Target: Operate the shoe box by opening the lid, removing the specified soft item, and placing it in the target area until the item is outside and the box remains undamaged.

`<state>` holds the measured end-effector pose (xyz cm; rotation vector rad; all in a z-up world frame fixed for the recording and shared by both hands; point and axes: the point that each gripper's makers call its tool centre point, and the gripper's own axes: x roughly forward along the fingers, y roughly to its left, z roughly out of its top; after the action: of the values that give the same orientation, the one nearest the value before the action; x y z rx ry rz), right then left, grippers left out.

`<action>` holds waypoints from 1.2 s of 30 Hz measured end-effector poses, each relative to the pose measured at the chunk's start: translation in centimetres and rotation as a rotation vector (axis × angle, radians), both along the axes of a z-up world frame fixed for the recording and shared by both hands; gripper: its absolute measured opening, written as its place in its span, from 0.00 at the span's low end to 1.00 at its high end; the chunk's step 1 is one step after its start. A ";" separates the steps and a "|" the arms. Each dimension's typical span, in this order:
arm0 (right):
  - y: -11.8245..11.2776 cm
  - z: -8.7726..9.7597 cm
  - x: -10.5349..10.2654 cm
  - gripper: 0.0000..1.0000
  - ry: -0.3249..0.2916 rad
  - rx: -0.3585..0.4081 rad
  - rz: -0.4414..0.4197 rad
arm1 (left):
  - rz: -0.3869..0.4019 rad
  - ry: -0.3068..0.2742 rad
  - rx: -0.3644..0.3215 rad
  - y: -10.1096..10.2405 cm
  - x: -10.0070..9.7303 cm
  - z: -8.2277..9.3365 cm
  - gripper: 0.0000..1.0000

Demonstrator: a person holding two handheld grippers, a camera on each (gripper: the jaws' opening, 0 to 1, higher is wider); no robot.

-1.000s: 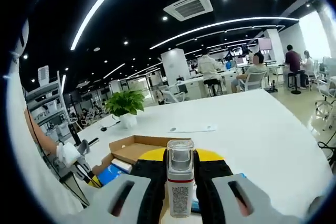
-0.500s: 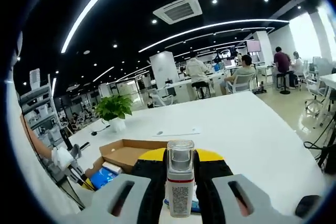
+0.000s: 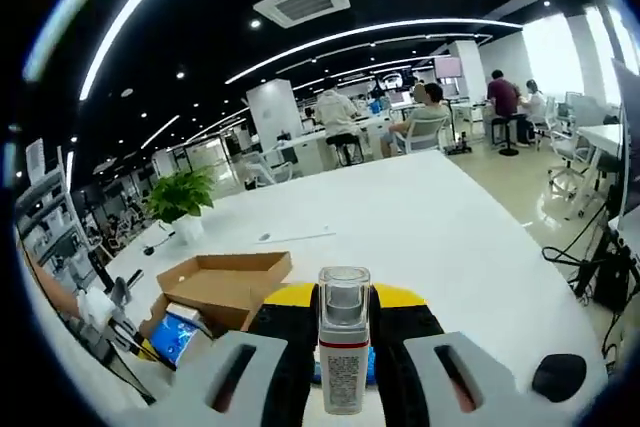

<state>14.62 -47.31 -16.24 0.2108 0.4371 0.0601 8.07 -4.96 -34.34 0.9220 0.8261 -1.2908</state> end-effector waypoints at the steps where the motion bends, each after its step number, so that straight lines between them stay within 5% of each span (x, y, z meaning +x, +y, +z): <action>1: -0.4 0.0 0.0 0.18 0.009 -0.027 -0.002 | 0.001 0.000 0.000 0.0 0.0 0.0 0.02; 7: -1.8 0.0 0.4 0.18 0.069 -0.064 -0.020 | 0.001 0.005 0.000 0.0 0.0 0.0 0.02; 11: -2.2 -1.4 0.5 0.18 0.160 -0.133 0.008 | 0.001 0.002 -0.001 0.0 0.0 0.0 0.02; 22: -2.7 -3.8 2.4 0.18 0.254 -0.145 0.024 | 0.005 0.000 -0.002 0.0 0.0 0.1 0.03; 36: -3.1 -8.2 4.0 0.18 0.444 -0.167 0.089 | 0.006 0.001 0.000 0.1 0.0 0.0 0.03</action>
<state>18.64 -50.43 -24.49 0.0375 0.8899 0.0637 8.08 -4.89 -34.31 0.9179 0.8291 -1.2859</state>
